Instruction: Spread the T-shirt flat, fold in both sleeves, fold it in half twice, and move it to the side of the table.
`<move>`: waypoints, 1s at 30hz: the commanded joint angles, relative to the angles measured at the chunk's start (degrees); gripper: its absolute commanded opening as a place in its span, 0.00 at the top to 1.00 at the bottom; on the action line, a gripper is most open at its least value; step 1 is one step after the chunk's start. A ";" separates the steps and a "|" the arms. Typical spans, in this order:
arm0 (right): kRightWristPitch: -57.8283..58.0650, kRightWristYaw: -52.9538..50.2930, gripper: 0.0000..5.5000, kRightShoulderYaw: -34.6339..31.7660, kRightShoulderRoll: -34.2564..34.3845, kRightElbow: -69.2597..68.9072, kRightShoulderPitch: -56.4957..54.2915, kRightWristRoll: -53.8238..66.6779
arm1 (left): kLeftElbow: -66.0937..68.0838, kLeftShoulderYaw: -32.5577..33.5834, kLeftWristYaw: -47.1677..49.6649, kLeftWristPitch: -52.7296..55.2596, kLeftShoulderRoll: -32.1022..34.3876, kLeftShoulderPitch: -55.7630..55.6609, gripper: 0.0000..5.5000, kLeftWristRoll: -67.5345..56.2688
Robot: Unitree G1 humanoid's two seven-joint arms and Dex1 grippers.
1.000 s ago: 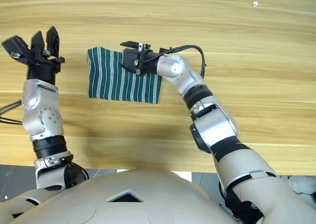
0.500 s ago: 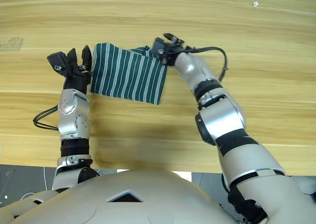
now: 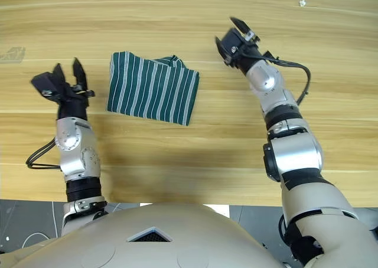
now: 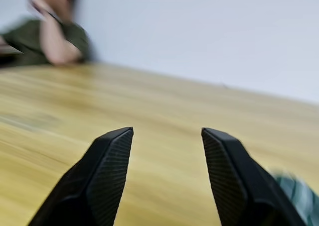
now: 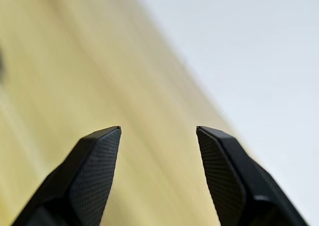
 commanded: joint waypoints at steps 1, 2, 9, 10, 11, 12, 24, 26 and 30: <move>0.63 5.19 0.49 2.00 7.79 -1.41 -1.00 1.12 | 1.79 -0.44 2.93 -2.71 0.73 -1.91 0.54 4.11; 1.23 5.89 0.49 3.06 9.98 -0.91 -1.31 0.38 | 2.77 -1.04 3.49 -3.45 0.87 -2.15 0.54 5.50; 12.03 3.79 0.49 13.82 19.55 9.68 -5.86 -11.44 | 8.02 -3.13 6.58 -7.90 1.32 -4.46 0.54 11.19; 13.56 2.47 0.49 14.70 19.87 10.78 -6.37 -12.77 | 8.63 -3.43 6.74 -8.22 1.25 -4.57 0.54 11.51; 16.30 1.47 0.49 14.88 19.97 11.99 -6.65 -13.45 | 9.46 -4.04 6.92 -8.66 1.31 -4.89 0.54 12.36; 18.30 0.24 0.49 15.58 19.64 12.90 -6.83 -14.54 | 10.27 -4.60 7.01 -9.02 1.39 -5.28 0.54 13.02; 25.46 -6.46 0.49 7.82 -5.12 15.16 -2.41 -12.08 | 5.33 -5.10 8.13 -7.71 -0.70 -0.02 0.54 10.91; 27.87 -6.52 0.49 2.31 -11.11 15.21 0.89 -7.73 | 3.10 -5.82 8.31 -7.13 -1.04 1.70 0.54 11.96; 32.37 -4.11 0.49 -15.10 -17.85 14.52 6.42 8.24 | -0.71 -7.24 9.18 -6.26 -1.75 5.17 0.54 14.22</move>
